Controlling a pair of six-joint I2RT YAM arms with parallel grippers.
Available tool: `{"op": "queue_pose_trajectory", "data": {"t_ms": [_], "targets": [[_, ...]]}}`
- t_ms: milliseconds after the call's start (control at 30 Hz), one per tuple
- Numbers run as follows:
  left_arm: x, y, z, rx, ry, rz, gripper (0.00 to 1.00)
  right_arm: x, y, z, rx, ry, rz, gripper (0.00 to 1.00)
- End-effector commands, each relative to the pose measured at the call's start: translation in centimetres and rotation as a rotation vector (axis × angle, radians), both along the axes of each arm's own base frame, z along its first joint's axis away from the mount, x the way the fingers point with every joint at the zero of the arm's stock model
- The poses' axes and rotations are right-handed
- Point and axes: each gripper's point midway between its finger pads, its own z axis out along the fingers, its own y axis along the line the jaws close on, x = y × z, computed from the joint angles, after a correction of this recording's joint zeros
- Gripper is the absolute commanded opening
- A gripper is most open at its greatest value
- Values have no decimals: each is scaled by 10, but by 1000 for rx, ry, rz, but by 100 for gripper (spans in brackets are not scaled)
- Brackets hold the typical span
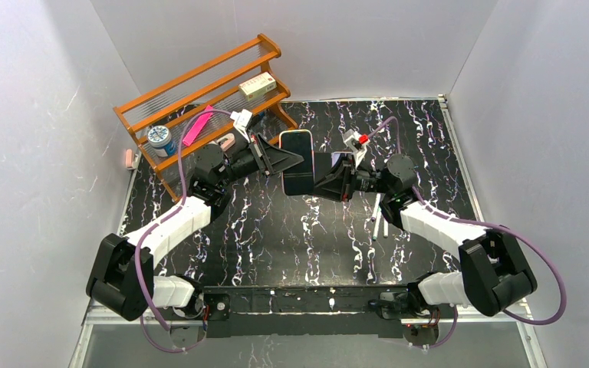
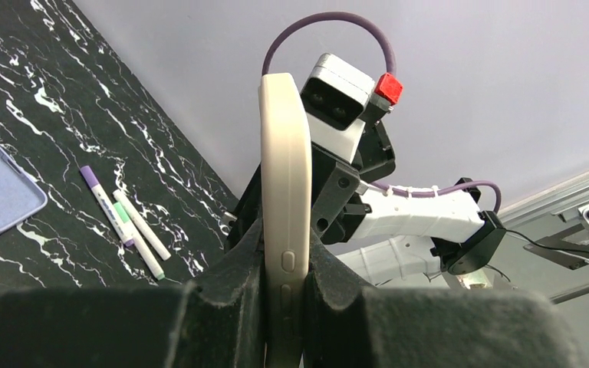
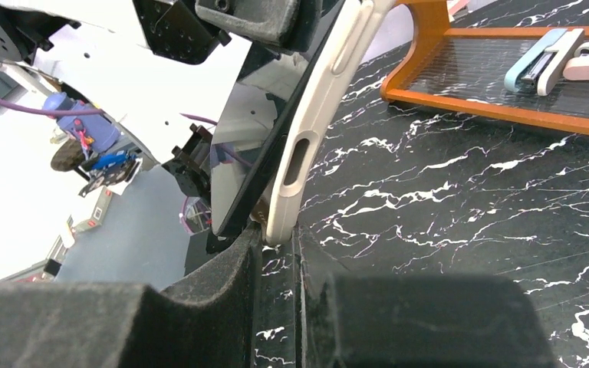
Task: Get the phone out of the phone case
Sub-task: Remove the phone case from the phone.
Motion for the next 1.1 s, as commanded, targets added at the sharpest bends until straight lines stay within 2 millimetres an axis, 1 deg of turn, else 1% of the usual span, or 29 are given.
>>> {"op": "queue_pose_trajectory", "data": {"t_ms": [0,267,433,567,700,767,933,1000,1067], "targets": [[-53,-23,-7,22,47,-221,0,33,-3,65,203,-173,-193,24],[-66,-35,-10,31,42,-268,0,40,-2,67,231,-157,-206,27],[-62,-34,-12,31,33,-240,0,42,-2,62,221,-139,-205,34],[-44,-26,-11,31,19,-167,0,44,-7,50,182,-106,-253,40],[-17,-10,-13,28,27,-54,0,42,-16,43,140,-95,-313,56],[-5,-3,-14,26,31,7,0,46,-22,36,101,-81,-362,60],[15,6,-15,22,43,116,0,47,-32,26,30,-6,-437,66],[20,7,-17,21,50,149,0,44,-33,26,22,35,-434,67],[26,10,-20,23,61,183,0,36,-31,29,35,76,-400,67]]}}
